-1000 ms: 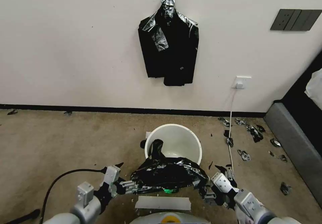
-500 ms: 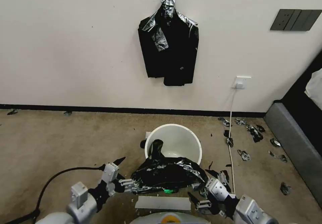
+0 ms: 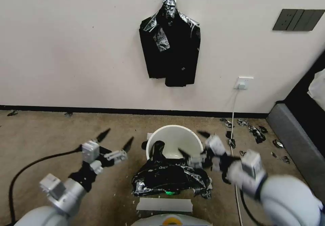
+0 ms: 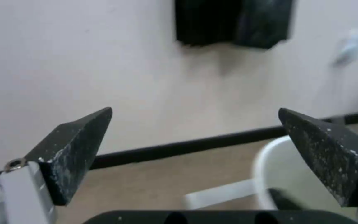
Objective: Place a trash bag onto the trash bin.
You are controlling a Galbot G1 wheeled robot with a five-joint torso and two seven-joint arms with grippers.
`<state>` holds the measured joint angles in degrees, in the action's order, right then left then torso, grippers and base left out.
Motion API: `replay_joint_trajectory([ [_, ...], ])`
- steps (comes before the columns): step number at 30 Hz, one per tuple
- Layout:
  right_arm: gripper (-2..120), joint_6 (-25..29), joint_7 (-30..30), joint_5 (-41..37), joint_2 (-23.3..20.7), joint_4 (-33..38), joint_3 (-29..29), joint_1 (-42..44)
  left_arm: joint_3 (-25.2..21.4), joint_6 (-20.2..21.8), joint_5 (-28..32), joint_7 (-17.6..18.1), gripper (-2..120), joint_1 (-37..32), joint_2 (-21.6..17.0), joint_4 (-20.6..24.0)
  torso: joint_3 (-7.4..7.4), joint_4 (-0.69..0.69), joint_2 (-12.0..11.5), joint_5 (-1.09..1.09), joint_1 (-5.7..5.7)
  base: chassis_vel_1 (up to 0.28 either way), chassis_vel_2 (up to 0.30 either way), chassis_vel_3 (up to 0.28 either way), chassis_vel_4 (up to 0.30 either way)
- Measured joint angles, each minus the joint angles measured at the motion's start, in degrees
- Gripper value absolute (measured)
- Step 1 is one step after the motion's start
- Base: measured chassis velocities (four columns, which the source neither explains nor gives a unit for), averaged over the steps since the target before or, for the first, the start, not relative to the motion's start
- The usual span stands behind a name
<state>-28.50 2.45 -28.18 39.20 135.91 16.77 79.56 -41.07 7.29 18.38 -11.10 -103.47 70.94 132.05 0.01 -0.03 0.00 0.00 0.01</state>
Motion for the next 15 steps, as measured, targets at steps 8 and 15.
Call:
replay_joint_trajectory([
  [8,100,-5.83,3.11,1.05,-5.37,-14.43,-28.05,-32.32,-0.26,-5.11,-16.58,6.43,100,-1.76,5.84,-3.61,0.00,0.02,0.00,-0.01,0.00,-0.004,-0.002,-0.007,-0.013],
  [15,100,-8.98,5.01,1.48,1.03,-24.78,-44.05,-49.03,-0.34,-8.04,-17.49,5.08,100,-2.94,6.94,-4.20,0.00,0.05,0.00,-0.01,0.00,0.000,0.000,0.000,0.000],
])
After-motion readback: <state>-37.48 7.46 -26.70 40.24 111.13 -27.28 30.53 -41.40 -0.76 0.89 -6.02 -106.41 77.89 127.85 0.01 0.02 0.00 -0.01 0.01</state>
